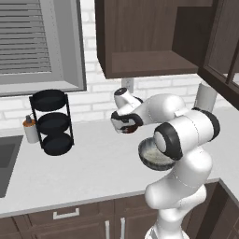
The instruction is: Pick up the bowls on the counter and stack them on top of one another in the open cabinet. Place the smaller bowl on top of the larger bowl.
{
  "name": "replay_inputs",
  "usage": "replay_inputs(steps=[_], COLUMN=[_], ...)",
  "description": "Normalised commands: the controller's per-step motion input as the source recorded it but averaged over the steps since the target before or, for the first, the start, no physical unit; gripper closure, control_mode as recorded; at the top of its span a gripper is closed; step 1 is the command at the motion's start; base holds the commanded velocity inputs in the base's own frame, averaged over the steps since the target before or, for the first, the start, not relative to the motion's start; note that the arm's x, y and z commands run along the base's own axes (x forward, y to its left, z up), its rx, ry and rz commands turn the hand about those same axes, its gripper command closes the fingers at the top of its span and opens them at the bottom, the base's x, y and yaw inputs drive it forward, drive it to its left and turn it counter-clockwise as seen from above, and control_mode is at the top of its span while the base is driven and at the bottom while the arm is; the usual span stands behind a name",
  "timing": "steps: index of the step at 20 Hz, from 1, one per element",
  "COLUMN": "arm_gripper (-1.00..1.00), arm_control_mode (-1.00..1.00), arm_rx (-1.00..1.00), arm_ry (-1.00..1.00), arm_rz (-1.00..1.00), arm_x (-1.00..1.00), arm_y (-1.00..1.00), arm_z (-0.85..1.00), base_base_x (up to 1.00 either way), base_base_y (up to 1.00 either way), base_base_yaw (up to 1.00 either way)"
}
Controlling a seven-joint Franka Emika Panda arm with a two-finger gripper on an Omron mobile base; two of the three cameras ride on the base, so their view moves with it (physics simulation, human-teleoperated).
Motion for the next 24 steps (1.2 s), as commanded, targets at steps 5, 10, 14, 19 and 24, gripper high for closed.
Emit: replay_inputs(steps=[5,10,14,19,24], arm_gripper=[-1.00,-1.00,-1.00,-1.00,-1.00], arm_control_mode=[-1.00,-1.00,-1.00,-1.00,-1.00], arm_rx=[0.00,0.00,-0.03,-0.05,-0.07], arm_ry=[0.00,0.00,0.00,0.00,0.00], arm_rz=[0.00,0.00,0.00,0.00,0.00], arm_x=[0.48,0.52,0.44,0.41,0.32], arm_y=[0.04,0.12,0.19,0.22,0.01], arm_z=[-0.18,-0.21,-0.33,-0.35,-0.35], base_base_x=[0.00,0.00,0.00,0.00,0.00], base_base_y=[0.00,0.00,0.00,0.00,0.00], base_base_yaw=[0.00,0.00,0.00,0.00,0.00])
